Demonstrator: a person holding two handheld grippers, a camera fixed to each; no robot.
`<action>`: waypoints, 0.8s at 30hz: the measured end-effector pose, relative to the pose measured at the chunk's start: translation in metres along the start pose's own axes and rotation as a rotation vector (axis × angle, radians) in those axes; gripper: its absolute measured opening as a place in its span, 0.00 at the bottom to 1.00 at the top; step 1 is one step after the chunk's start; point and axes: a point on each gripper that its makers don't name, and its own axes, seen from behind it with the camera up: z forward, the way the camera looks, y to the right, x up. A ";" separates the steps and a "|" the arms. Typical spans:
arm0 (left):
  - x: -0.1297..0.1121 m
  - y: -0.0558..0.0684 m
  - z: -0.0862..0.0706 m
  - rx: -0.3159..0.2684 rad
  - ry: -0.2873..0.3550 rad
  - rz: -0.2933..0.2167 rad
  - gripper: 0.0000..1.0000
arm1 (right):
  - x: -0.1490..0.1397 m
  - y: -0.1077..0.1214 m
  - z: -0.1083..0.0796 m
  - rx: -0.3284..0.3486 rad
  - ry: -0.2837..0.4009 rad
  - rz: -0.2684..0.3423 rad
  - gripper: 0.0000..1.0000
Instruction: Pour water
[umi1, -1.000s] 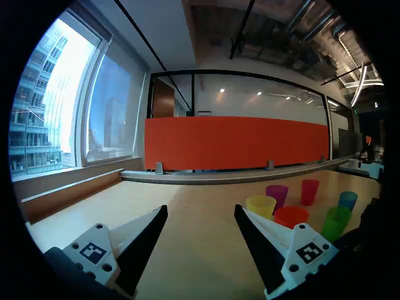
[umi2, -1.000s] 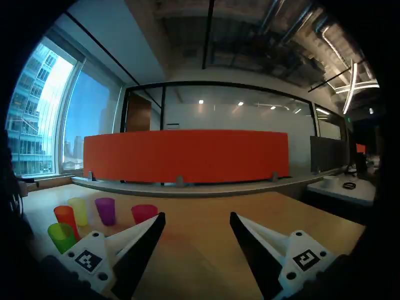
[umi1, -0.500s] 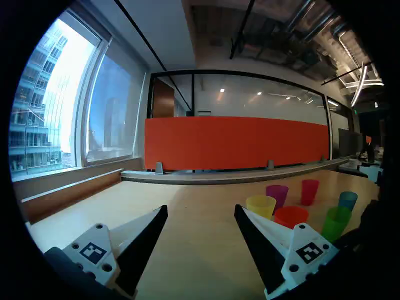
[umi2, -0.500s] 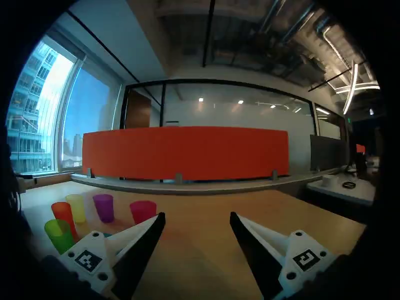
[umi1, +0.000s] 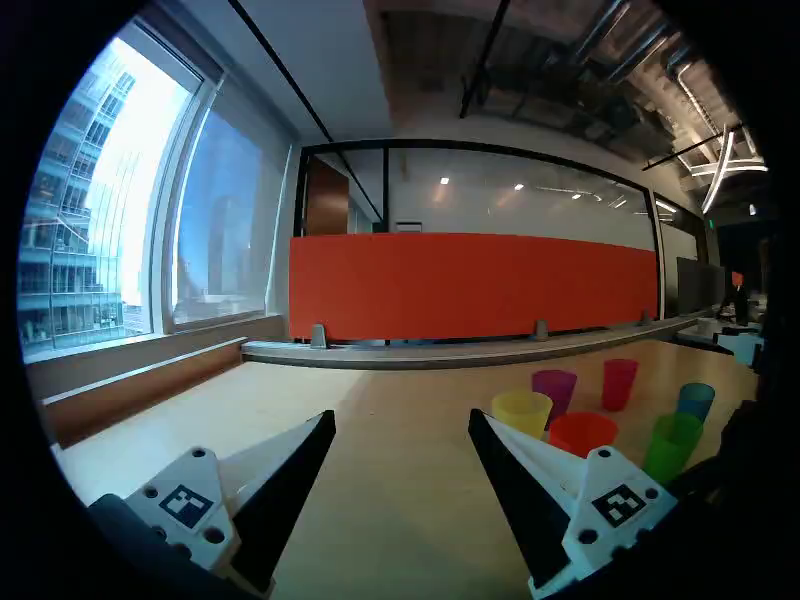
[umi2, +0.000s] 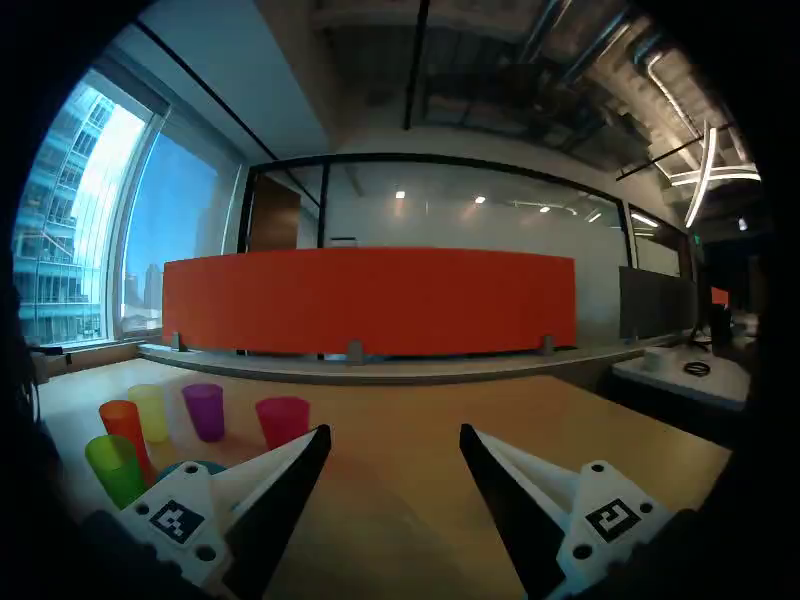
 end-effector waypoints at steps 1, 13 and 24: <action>0.000 0.000 0.000 0.000 0.000 0.000 0.99 | 0.000 0.000 0.000 0.000 0.000 0.000 1.00; 0.000 0.000 0.000 0.000 0.000 0.000 0.99 | -0.001 -0.001 -0.001 0.006 -0.003 0.001 1.00; 0.000 0.000 -0.001 0.000 0.000 0.000 0.99 | 0.000 -0.001 0.000 0.006 -0.003 0.001 1.00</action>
